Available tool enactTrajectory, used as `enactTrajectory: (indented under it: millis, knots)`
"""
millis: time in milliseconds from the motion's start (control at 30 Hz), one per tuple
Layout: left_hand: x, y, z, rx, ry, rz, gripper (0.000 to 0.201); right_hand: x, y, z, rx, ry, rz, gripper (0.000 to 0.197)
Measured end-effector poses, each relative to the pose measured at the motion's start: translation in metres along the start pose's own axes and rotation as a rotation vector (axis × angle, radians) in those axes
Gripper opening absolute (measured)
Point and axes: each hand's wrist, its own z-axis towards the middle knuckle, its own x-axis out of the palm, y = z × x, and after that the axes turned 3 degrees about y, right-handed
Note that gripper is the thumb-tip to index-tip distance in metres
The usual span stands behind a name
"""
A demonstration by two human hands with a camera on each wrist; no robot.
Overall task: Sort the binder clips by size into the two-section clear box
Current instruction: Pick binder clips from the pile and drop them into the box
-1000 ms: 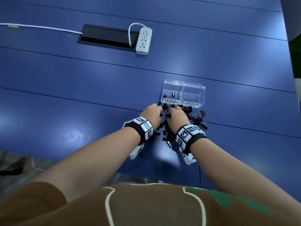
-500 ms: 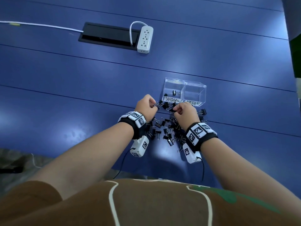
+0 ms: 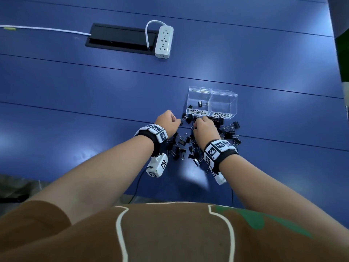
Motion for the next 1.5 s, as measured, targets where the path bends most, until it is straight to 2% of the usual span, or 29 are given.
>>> enactTrajectory:
  millis: [67,300,400,500,567,633,733,833,933,1033,1133,1233,1400,1500]
  knots:
    - [0.002,-0.002,0.001,0.034,0.009,0.08,0.017,-0.003,-0.002,-0.001,0.002,-0.014,0.055,0.017]
    - [0.003,-0.009,0.007,0.137,0.046,0.288,0.027,-0.037,-0.012,-0.015,0.208,-0.135,0.538,0.012]
    - [0.006,-0.01,0.009,0.171,0.08,0.343,0.025,-0.044,-0.018,-0.02,0.315,-0.119,0.837,0.018]
    - [0.01,-0.012,0.009,0.185,0.07,0.35,0.025,-0.049,-0.017,-0.023,0.424,-0.079,1.24,0.025]
    - [0.013,-0.012,0.007,0.183,0.06,0.354,0.028,-0.049,-0.016,-0.025,0.474,0.0,1.346,0.023]
    - [0.016,-0.013,0.006,0.177,0.065,0.374,0.033,-0.046,-0.014,-0.029,0.438,0.102,1.183,0.017]
    - [0.017,-0.016,0.006,0.147,0.087,0.355,0.031,-0.033,-0.004,-0.031,0.255,0.154,0.604,0.009]
    - [0.013,-0.017,0.006,0.102,0.125,0.296,0.023,-0.019,0.01,-0.027,0.086,0.188,0.191,0.015]
    - [0.005,-0.014,0.002,0.098,0.126,0.23,0.011,-0.008,0.014,-0.025,0.036,0.242,0.0,0.026]
    - [-0.008,-0.008,-0.005,0.103,0.106,0.131,0.003,-0.005,0.012,-0.023,0.028,0.22,-0.026,0.024]
    - [-0.016,-0.001,-0.01,0.114,0.15,0.114,0.015,-0.006,0.009,-0.021,0.017,0.223,0.03,0.017]
    - [-0.018,0.002,-0.014,0.124,0.217,0.182,0.025,-0.014,0.005,-0.017,0.103,0.172,0.177,0.011]
    - [-0.013,0.007,-0.019,0.17,0.284,0.348,0.012,-0.05,-0.005,-0.003,0.192,0.022,0.473,0.006]
    - [-0.012,0.008,-0.019,0.217,0.312,0.456,0.021,-0.076,-0.007,0.019,0.218,-0.062,0.472,0.003]
